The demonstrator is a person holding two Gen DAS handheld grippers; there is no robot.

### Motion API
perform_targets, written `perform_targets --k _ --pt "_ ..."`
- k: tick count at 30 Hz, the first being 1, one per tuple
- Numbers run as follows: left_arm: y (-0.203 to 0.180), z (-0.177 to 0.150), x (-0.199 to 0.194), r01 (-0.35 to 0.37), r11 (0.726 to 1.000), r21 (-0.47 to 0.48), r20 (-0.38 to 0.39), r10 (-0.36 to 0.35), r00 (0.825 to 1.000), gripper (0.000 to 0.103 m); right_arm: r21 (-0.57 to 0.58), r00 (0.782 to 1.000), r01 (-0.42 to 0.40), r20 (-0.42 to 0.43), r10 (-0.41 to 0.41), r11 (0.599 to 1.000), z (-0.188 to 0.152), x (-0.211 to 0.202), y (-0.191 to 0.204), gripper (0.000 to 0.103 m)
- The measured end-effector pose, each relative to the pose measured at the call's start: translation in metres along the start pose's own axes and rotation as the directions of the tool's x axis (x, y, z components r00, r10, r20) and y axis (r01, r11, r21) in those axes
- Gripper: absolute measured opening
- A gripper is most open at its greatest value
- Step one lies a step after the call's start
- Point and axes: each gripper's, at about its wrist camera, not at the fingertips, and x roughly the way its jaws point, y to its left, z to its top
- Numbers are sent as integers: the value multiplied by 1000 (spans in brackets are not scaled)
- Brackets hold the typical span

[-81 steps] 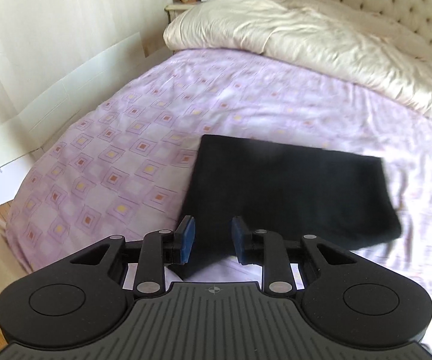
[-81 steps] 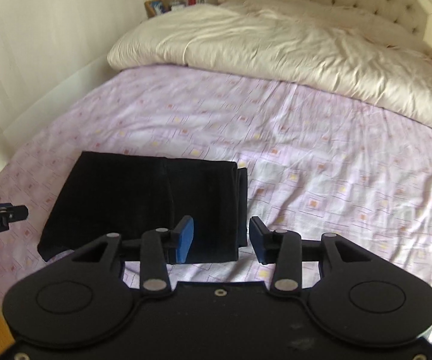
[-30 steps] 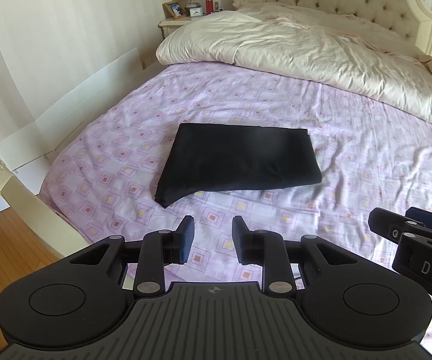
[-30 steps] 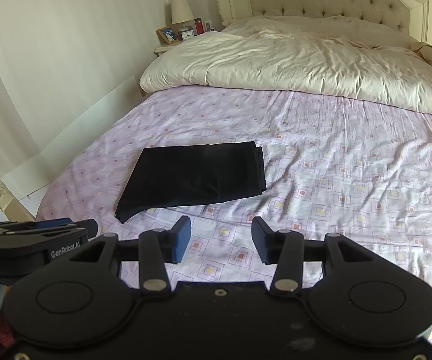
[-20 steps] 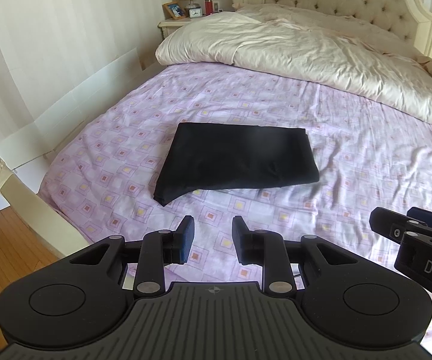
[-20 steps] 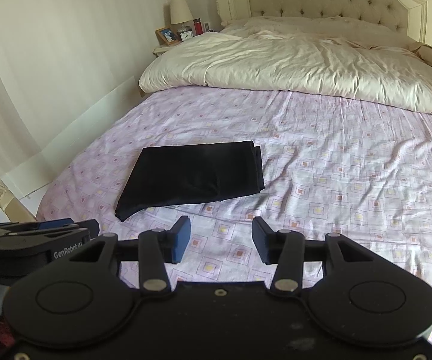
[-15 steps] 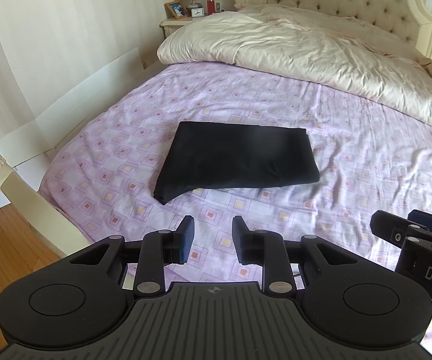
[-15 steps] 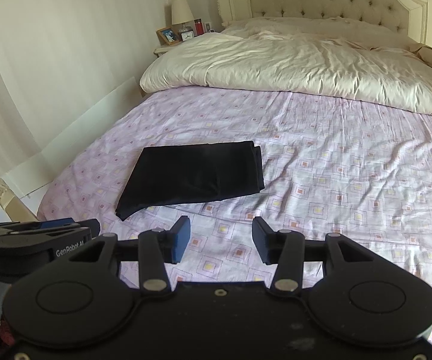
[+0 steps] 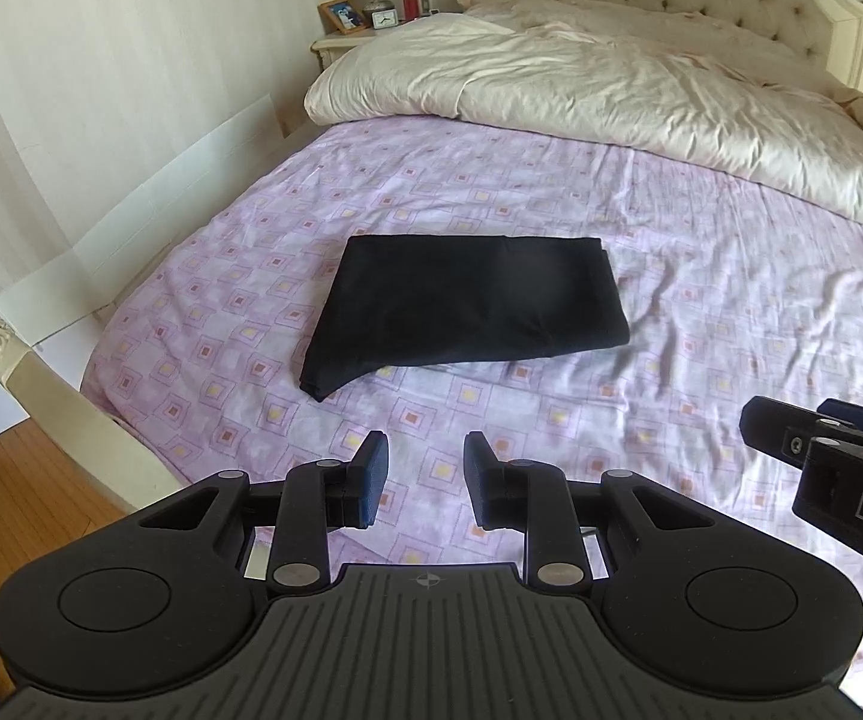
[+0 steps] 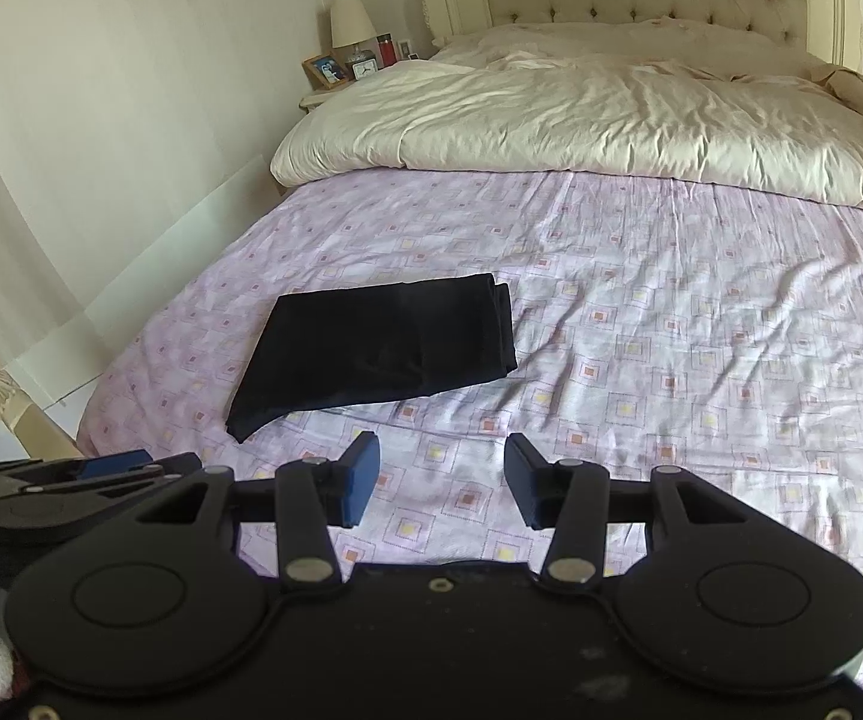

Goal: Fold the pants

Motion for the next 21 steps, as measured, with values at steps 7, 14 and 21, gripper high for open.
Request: perform_targets --k 7,14,21 --pt "-3 -2 0 -11 1000 -1 -14 11 1000 27 -4 1000 -10 -21 10 1000 0 3 -4 50" --pt "-6 0 3 -13 1000 -2 -16 13 1000 27 -5 1000 -7 -28 7 1000 2 7 -11 50" --pt "-12 2 6 -10 1000 7 -22 10 1000 27 8 999 5 -44 -5 1000 3 14 -19 50"
